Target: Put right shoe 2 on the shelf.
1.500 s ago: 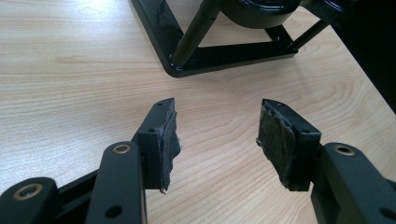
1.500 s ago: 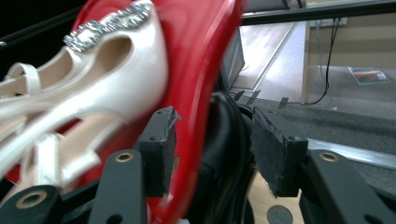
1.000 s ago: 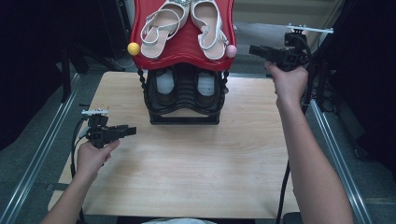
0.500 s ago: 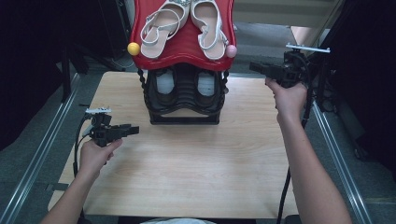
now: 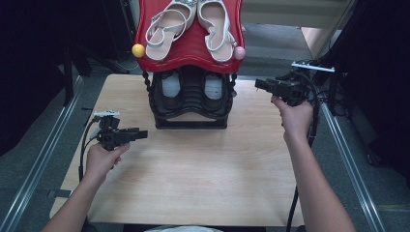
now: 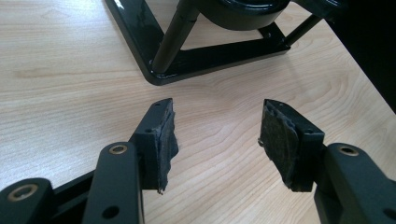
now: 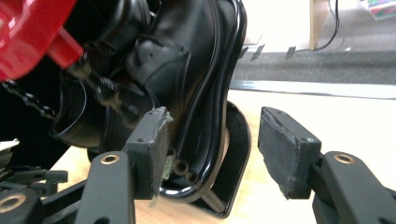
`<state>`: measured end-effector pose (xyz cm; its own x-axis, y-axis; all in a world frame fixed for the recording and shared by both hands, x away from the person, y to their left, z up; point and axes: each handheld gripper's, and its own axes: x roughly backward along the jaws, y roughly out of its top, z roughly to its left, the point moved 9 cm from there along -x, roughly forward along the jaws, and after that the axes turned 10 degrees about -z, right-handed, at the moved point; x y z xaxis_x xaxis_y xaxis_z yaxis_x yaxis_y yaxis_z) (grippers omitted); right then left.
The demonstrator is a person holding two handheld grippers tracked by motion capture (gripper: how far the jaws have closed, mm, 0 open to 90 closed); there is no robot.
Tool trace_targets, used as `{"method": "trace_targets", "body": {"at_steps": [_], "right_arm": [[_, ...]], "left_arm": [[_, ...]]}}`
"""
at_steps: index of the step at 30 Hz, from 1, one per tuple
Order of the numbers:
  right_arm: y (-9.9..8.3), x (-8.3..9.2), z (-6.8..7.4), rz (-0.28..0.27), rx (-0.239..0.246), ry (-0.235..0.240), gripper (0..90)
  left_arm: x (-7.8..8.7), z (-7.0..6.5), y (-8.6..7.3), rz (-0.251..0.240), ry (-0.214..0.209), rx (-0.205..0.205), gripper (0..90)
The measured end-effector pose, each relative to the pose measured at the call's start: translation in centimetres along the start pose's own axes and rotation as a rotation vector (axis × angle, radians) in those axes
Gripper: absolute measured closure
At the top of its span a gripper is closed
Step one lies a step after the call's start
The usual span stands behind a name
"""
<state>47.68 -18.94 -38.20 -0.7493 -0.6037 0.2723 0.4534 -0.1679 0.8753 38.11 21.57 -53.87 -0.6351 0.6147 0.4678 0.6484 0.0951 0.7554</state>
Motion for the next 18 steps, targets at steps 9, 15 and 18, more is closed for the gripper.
{"method": "trace_targets", "body": {"at_steps": [9,15,18], "right_arm": [[-3.7,-0.2,-0.1,0.029,-0.013,0.021,43.8],[-5.8,-0.4,-0.9,0.048,-0.022,0.018,44.2],[-6.5,-0.4,-1.1,0.050,-0.031,0.019,44.2]], "left_arm": [[-0.7,-0.2,0.1,0.001,0.008,0.013,46.2],[-0.9,-0.3,0.1,0.000,0.014,0.011,45.3],[-1.0,-0.4,0.0,0.005,0.016,0.003,44.8]]}}
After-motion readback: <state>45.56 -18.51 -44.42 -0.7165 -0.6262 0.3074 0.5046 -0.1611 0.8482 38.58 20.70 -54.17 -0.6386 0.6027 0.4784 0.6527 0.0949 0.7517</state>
